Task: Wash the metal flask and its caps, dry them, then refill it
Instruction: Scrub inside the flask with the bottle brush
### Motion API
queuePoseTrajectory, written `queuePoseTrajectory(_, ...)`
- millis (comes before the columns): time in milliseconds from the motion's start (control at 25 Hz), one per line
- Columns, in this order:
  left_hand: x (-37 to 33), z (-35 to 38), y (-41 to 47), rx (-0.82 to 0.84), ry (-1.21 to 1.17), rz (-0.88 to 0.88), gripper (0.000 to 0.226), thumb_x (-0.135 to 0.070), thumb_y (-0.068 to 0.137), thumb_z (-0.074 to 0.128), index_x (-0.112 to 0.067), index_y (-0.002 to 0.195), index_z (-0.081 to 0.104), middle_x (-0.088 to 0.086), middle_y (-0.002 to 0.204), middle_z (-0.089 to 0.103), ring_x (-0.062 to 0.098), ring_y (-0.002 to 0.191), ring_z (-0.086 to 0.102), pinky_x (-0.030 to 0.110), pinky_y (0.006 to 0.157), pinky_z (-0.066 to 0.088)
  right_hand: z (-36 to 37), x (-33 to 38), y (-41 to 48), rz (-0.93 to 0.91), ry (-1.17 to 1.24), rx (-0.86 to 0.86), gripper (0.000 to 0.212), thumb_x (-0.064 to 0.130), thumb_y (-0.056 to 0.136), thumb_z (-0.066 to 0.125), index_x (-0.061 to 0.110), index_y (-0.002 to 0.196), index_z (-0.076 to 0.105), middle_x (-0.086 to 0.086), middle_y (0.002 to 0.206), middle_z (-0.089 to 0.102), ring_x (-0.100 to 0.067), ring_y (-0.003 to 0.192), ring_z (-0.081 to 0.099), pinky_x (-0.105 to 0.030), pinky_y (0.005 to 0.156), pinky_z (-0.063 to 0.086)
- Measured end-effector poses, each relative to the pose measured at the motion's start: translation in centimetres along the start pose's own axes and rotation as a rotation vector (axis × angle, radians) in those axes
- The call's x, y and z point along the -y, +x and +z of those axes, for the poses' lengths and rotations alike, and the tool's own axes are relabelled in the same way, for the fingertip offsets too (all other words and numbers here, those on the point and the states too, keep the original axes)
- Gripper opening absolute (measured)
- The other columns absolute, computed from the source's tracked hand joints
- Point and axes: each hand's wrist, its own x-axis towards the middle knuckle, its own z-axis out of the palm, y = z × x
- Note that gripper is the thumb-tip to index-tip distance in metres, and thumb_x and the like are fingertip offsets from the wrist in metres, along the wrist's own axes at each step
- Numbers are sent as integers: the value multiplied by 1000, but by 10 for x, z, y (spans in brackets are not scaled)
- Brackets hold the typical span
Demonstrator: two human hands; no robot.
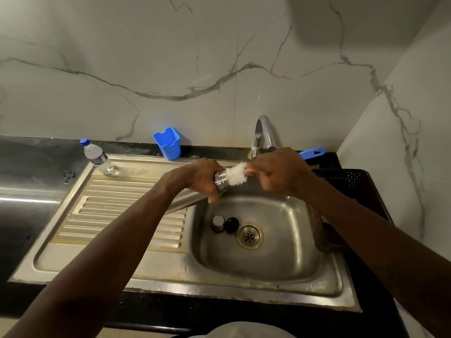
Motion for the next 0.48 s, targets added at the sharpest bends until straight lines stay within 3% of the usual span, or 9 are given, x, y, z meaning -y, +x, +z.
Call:
queuePoseTrajectory(160, -13, 8, 7, -244, 80, 65, 44, -36, 63, 91, -25, 96, 65, -7, 80, 70, 12, 71, 68, 29, 71, 59, 7, 24, 18, 104, -71, 291, 13, 20, 88, 61, 18, 95, 72, -1, 77, 67, -20, 65, 59, -31, 66, 45)
queuePoseTrajectory(280, 11, 14, -1, -621, 239, 97, 43, -44, 67, 82, -24, 102, 66, -4, 82, 69, 19, 70, 65, 34, 70, 57, -3, 4, 13, 351, 203, 207, 21, 22, 95, 62, 13, 86, 78, -5, 76, 74, -20, 68, 67, -35, 74, 58)
queuePoseTrajectory(360, 21, 23, -3, -868, 323, 151, 43, -40, 69, 79, -16, 104, 69, 3, 85, 72, 26, 72, 68, 34, 67, 54, -13, -6, 17, 585, 451, 237, 28, 23, 98, 62, 12, 77, 77, -4, 71, 73, -19, 64, 67, -31, 67, 55)
queuePoseTrajectory(480, 4, 34, 10, -1073, 362, 200, 43, -32, 72, 78, -10, 108, 72, 9, 95, 74, 31, 81, 69, 39, 73, 55, -11, 13, 40, 781, 543, 392, 15, 20, 96, 68, 9, 91, 76, -3, 79, 69, -16, 70, 61, -25, 60, 43)
